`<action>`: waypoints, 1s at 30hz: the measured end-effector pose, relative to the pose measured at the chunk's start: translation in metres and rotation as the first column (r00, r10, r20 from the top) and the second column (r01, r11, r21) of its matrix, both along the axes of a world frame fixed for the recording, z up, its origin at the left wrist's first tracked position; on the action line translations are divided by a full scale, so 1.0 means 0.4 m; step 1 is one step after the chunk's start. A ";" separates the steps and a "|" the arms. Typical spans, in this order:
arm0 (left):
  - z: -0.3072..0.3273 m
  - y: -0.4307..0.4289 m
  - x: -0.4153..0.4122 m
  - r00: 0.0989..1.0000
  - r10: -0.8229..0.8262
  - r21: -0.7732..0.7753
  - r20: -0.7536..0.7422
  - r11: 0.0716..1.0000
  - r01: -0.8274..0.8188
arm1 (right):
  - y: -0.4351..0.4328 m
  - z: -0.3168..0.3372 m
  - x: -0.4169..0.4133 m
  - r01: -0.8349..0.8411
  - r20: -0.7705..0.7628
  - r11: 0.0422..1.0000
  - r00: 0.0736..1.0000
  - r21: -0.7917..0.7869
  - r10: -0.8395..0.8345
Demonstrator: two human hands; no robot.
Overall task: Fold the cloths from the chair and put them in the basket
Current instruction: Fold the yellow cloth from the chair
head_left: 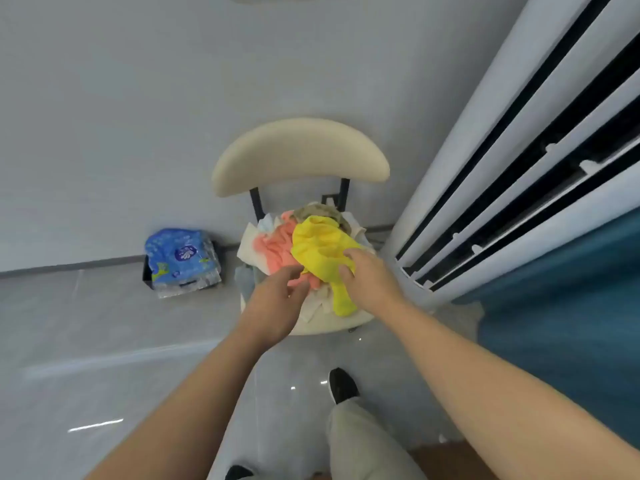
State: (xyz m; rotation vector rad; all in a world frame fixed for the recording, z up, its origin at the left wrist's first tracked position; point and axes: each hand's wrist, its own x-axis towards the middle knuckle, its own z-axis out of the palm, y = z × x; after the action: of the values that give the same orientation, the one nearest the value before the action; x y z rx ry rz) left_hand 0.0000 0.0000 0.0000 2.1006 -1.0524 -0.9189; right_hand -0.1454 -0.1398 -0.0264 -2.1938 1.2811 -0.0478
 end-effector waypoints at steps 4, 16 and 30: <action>-0.191 -0.040 -0.004 0.999 0.005 -0.019 0.037 1.000 -0.005 | -0.037 -0.178 0.031 0.000 0.066 0.999 0.998 -0.050 0.003; -0.483 0.041 -0.116 0.975 0.220 -0.287 0.040 0.937 -0.200 | -0.016 -0.464 -0.066 0.016 0.266 0.946 0.961 -0.322 0.074; -0.401 0.074 -0.221 0.955 0.295 -0.280 -0.028 0.915 -0.290 | -0.045 -0.449 -0.077 -0.278 -0.002 0.926 0.958 -0.253 0.287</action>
State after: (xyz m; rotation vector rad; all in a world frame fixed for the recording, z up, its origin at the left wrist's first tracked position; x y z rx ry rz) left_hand -0.0885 0.0296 -0.1605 1.9573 -0.7922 -0.5703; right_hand -0.1761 -0.1578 -0.2058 -2.5645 0.9701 -0.1409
